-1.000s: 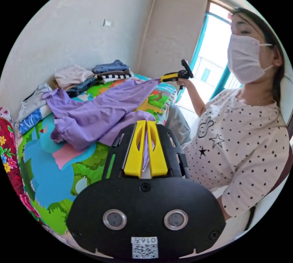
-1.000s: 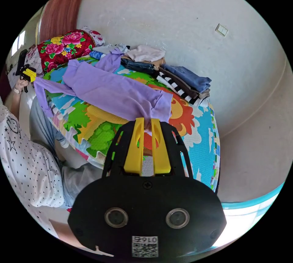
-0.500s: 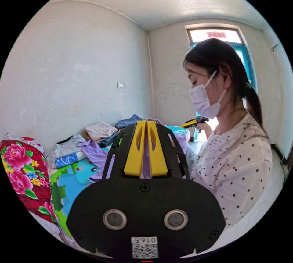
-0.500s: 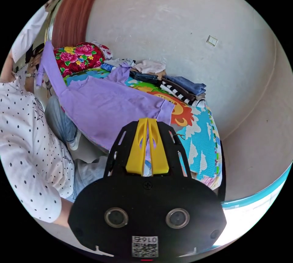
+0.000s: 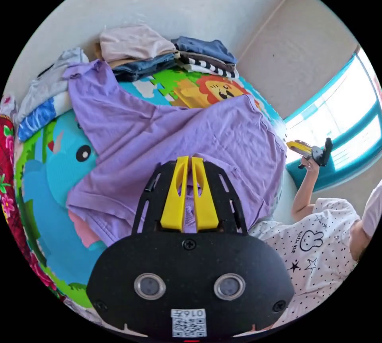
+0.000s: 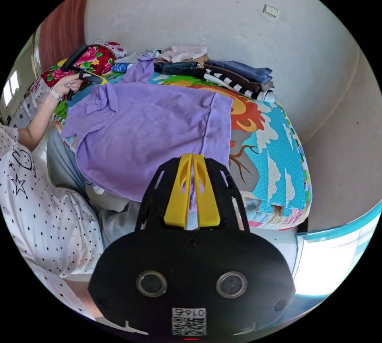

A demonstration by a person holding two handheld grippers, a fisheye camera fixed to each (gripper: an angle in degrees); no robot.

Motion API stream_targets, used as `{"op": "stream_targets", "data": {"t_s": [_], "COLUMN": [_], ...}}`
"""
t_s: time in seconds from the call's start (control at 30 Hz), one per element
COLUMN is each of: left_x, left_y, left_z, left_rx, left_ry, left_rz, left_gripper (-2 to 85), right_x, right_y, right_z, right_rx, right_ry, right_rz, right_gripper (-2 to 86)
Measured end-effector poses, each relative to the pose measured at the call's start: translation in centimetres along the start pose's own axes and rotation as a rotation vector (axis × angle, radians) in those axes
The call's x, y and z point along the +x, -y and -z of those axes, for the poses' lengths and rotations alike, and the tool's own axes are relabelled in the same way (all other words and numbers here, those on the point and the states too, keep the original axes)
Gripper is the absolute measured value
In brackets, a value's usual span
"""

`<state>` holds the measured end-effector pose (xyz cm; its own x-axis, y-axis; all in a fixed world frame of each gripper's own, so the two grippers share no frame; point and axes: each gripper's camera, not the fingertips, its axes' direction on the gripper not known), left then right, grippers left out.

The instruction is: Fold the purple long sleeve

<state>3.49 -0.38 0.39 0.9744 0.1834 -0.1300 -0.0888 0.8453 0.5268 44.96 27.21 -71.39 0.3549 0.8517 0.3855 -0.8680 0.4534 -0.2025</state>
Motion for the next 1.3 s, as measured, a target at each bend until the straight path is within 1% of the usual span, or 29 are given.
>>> {"op": "stream_targets", "data": {"t_s": [0.07,0.1,0.17,0.23,0.3,0.4,0.47,0.5,0.57,0.6,0.63,0.67,0.7,0.77,0.8,0.83,0.87,0.9,0.97,1.0,1.03,1.07,1.13,1.2,1.27,1.3], "left_x": [-1.8,-2.4,-4.6,-6.3,-7.6,-7.4,-6.1,-5.7,-3.8,-3.3,-2.4,-1.6,-1.3,-0.1,0.1,0.6,1.2,1.5,3.3,3.8,4.8,5.8,7.0,8.0,9.0,9.2], "left_y": [-3.5,-4.5,-8.1,-10.1,-11.1,-10.8,-9.7,-9.5,-8.8,-8.7,-8.5,-8.5,-8.6,-9.2,-9.4,-9.6,-9.7,-9.7,-9.0,-8.7,-8.1,-7.3,-6.0,-5.0,-4.8,-4.9], "left_z": [1.5,2.2,5.0,6.1,6.2,4.4,2.3,1.8,0.0,-0.3,-0.9,-1.4,-1.5,-1.7,-1.6,-1.5,-1.3,-1.3,-1.9,-2.2,-3.0,-4.0,-5.8,-7.6,-9.2,-9.5], "left_rx": [0.107,0.134,0.211,0.209,0.188,0.166,0.159,0.162,0.172,0.174,0.175,0.173,0.172,0.184,0.190,0.206,0.227,0.236,0.266,0.272,0.280,0.278,0.255,0.226,0.213,0.212], "left_ry": [-0.002,0.014,0.168,0.288,0.336,0.262,0.220,0.215,0.199,0.196,0.196,0.204,0.212,0.253,0.261,0.269,0.267,0.263,0.225,0.212,0.187,0.162,0.143,0.139,0.135,0.134], "left_rz": [0.045,0.062,0.155,0.235,0.291,0.227,0.178,0.167,0.121,0.107,0.082,0.061,0.053,0.031,0.027,0.018,0.003,-0.005,-0.056,-0.071,-0.102,-0.136,-0.168,-0.179,-0.188,-0.189], "left_gripper": [-0.3,-0.2,1.5,3.3,4.5,5.0,4.9,4.8,4.5,4.4,4.3,4.0,3.9,3.4,3.2,2.9,2.7,2.6,2.3,2.2,2.2,2.3,2.3,2.4,2.5,2.6], "right_x": [3.1,4.0,7.1,8.5,9.9,11.8,13.7,14.1,15.1,15.1,14.7,13.7,12.9,9.1,8.0,6.0,3.9,3.0,-0.8,-1.6,-2.8,-3.3,-2.7,-0.8,2.7,3.4], "right_y": [-0.3,-0.4,0.1,1.9,5.1,12.3,17.4,18.3,20.6,20.8,20.9,20.5,20.2,17.3,16.2,13.8,11.3,10.1,5.9,4.9,3.5,2.7,2.4,3.1,4.8,5.2], "right_z": [0.3,0.4,0.5,0.1,-0.8,-4.5,-9.7,-11.0,-15.8,-16.6,-17.6,-16.9,-16.0,-10.5,-9.1,-6.6,-5.1,-4.8,-5.6,-6.3,-7.9,-9.3,-9.9,-9.1,-8.0,-8.0], "right_rx": [0.045,0.064,0.153,0.213,0.234,0.143,-0.003,-0.041,-0.195,-0.223,-0.268,-0.247,-0.212,-0.009,0.033,0.098,0.095,0.067,-0.109,-0.161,-0.274,-0.353,-0.365,-0.272,-0.104,-0.072], "right_ry": [0.008,0.018,0.030,0.030,0.071,0.186,0.263,0.282,0.300,0.300,0.306,0.294,0.300,0.335,0.358,0.403,0.443,0.462,0.505,0.509,0.507,0.465,0.394,0.383,0.434,0.446], "right_rz": [-0.108,-0.136,-0.216,-0.205,-0.205,-0.147,-0.176,-0.180,-0.202,-0.188,-0.170,-0.109,-0.061,0.172,0.243,0.370,0.477,0.517,0.634,0.653,0.668,0.646,0.579,0.482,0.308,0.274], "right_gripper": [4.4,5.0,6.6,7.3,8.6,12.7,15.3,15.8,14.4,13.3,10.4,6.8,5.8,3.1,2.8,2.4,2.1,2.1,1.8,1.8,1.8,2.1,2.8,4.1,7.8,8.5]}}
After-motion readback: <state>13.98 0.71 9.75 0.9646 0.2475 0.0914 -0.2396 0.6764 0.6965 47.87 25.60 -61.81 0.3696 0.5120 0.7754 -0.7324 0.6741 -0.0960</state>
